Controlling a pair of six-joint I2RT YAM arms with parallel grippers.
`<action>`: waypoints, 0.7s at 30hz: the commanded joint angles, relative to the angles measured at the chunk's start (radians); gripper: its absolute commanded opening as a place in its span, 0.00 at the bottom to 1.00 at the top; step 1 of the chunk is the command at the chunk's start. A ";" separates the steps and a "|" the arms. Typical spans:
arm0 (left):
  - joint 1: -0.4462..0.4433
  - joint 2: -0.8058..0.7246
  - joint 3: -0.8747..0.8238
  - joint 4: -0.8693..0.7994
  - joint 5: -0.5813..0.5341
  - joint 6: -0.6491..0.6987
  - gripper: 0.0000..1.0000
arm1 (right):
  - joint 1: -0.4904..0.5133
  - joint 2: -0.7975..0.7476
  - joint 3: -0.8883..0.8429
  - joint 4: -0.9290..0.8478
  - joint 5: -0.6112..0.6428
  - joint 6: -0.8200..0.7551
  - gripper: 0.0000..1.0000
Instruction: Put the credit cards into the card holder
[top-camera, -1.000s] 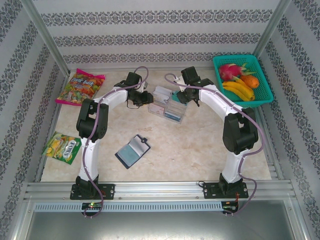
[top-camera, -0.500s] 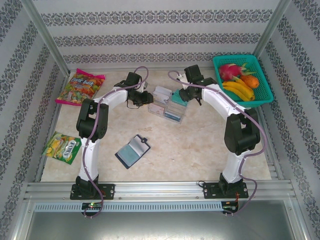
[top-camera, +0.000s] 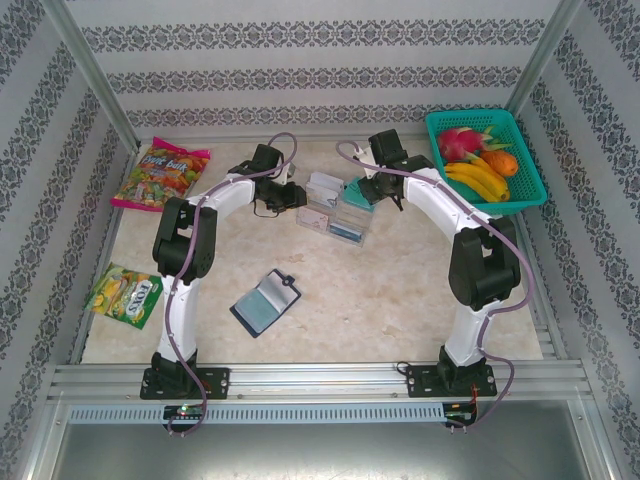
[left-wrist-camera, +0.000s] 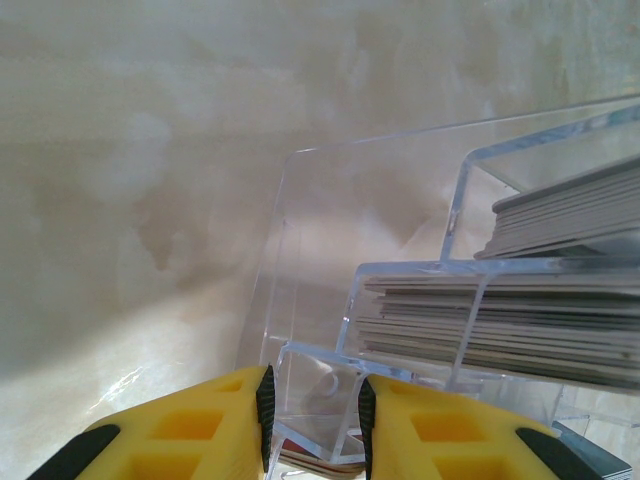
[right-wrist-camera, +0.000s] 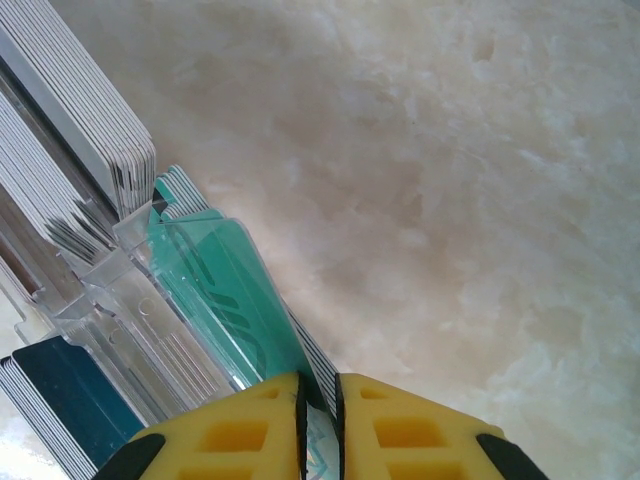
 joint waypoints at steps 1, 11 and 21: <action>-0.007 0.030 -0.004 -0.075 -0.053 0.027 0.31 | -0.009 -0.033 0.004 0.008 -0.016 0.010 0.16; -0.006 0.033 0.001 -0.077 -0.050 0.027 0.31 | -0.011 -0.055 0.007 -0.002 -0.046 0.010 0.12; -0.006 0.036 0.000 -0.078 -0.050 0.029 0.31 | -0.030 -0.056 0.000 0.003 -0.144 0.037 0.00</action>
